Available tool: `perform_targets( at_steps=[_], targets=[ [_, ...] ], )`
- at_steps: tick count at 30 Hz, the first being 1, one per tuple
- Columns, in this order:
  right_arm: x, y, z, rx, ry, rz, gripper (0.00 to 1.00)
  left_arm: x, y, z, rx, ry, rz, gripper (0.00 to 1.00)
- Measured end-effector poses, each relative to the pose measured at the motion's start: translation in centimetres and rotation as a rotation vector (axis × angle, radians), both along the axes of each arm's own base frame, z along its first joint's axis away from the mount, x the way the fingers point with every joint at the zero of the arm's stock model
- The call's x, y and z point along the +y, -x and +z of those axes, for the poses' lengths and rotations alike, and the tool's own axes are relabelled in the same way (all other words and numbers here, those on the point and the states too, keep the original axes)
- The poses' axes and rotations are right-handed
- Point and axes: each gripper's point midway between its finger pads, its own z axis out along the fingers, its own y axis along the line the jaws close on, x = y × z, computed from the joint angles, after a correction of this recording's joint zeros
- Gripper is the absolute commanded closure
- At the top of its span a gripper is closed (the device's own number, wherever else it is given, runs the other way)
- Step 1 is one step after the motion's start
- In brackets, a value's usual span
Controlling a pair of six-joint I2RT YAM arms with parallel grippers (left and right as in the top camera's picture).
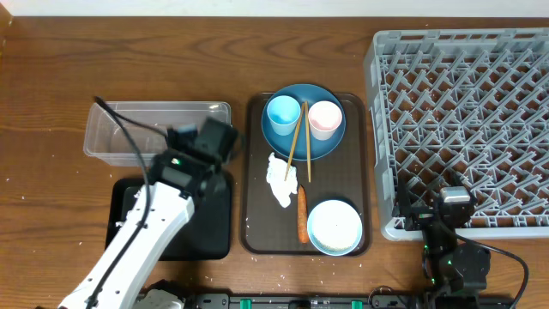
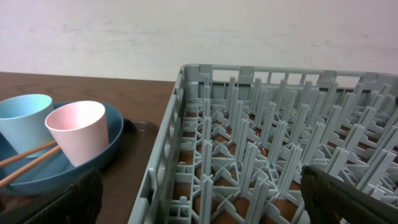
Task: Sort waste into correct bins and load items into the dishwasher rack
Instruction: 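Carry the wrapper left and drop it into the clear bin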
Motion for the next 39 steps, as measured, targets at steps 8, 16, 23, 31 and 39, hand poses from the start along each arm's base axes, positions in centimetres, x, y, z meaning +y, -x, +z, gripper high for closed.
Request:
perform_targets(
  at_steps=[8, 16, 23, 31, 39],
  targets=[
    [0.0, 0.0, 0.0, 0.000, 0.000, 0.000, 0.01, 2.2, -5.6, 2.4, -0.210, 0.048, 0.104, 0.87],
    [0.0, 0.0, 0.0, 0.000, 0.000, 0.000, 0.01, 6.0, -7.0, -1.8, -0.109, -0.005, 0.216, 0.52],
    [0.0, 0.0, 0.0, 0.000, 0.000, 0.000, 0.01, 6.5, -7.0, -1.5, -0.121, -0.004, 0.229, 0.33],
    [0.0, 0.0, 0.0, 0.000, 0.000, 0.000, 0.01, 7.1, -2.5, 2.7, -0.142, 0.005, 0.239, 0.33],
    [0.0, 0.0, 0.0, 0.000, 0.000, 0.000, 0.01, 8.5, 5.1, 1.4, 0.025, -0.029, 0.351, 0.33]
  ],
)
